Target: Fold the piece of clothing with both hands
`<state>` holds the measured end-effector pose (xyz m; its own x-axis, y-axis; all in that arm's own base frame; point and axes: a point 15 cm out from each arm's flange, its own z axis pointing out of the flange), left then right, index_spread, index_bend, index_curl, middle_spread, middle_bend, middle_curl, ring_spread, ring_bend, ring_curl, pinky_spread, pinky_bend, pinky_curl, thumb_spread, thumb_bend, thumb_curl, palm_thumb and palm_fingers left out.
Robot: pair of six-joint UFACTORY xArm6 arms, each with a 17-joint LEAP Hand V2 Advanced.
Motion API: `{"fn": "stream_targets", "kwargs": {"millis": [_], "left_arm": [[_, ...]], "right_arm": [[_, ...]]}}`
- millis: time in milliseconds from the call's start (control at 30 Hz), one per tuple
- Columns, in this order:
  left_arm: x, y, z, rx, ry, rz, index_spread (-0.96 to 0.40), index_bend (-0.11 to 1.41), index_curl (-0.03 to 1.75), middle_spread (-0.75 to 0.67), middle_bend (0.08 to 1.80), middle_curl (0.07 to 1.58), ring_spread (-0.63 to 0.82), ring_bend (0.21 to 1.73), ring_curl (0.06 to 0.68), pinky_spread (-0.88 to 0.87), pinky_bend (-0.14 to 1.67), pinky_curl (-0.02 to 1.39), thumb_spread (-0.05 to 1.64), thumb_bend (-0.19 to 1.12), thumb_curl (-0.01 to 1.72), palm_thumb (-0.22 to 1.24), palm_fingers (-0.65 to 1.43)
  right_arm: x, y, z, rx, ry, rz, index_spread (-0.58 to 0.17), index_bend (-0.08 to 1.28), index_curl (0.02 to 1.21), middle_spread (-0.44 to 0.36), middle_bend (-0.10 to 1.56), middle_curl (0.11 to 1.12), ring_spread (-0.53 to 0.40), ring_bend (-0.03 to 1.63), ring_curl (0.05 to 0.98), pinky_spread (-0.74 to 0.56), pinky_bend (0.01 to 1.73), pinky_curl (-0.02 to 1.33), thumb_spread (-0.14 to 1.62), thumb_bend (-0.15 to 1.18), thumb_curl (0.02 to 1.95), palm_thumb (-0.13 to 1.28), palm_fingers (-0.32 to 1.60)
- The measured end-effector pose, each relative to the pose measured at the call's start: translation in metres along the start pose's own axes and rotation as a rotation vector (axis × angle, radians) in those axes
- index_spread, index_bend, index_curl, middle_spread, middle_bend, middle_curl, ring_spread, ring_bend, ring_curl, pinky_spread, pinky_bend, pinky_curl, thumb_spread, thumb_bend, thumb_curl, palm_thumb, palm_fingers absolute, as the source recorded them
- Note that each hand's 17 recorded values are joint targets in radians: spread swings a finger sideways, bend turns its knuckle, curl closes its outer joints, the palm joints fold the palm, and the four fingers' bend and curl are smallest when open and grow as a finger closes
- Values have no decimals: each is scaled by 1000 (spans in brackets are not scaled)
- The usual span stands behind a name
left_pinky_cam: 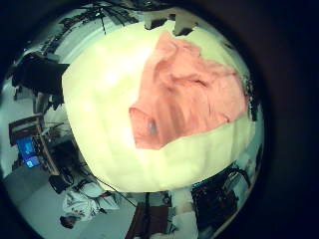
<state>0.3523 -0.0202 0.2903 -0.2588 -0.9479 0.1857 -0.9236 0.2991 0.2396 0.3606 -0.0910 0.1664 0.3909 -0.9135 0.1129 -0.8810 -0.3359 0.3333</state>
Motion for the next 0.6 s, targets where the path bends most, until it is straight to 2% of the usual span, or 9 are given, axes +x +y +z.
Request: {"fn": "stream_targets", "kwargs": {"millis": [200,400,600], "left_arm": [[-6,20,2,9,7,-13,131,162,296,453,183,256,631,352,234,583,194,300,1199,-17,364,467,-36],[-24,42,10,11,27,-48,130,165,297,452,185,261,629,352,234,579,194,300,1202,-16,362,471,-27],[-48,68,12,27,39,-97,137,165,297,443,189,267,621,363,236,571,193,301,1203,-17,359,473,-20]], "right_arm": [[9,5,-17,48,9,9,-266,1055,842,-145,1296,803,-234,1338,713,-311,1188,818,1019,46,625,1216,1070],[19,15,-39,103,22,34,-255,1054,864,-139,1313,818,-236,1353,740,-292,1180,880,1044,60,689,1233,1040],[6,16,-91,222,72,15,-250,1051,882,-135,1319,826,-237,1353,758,-278,1166,929,1048,78,752,1231,1034]]}}
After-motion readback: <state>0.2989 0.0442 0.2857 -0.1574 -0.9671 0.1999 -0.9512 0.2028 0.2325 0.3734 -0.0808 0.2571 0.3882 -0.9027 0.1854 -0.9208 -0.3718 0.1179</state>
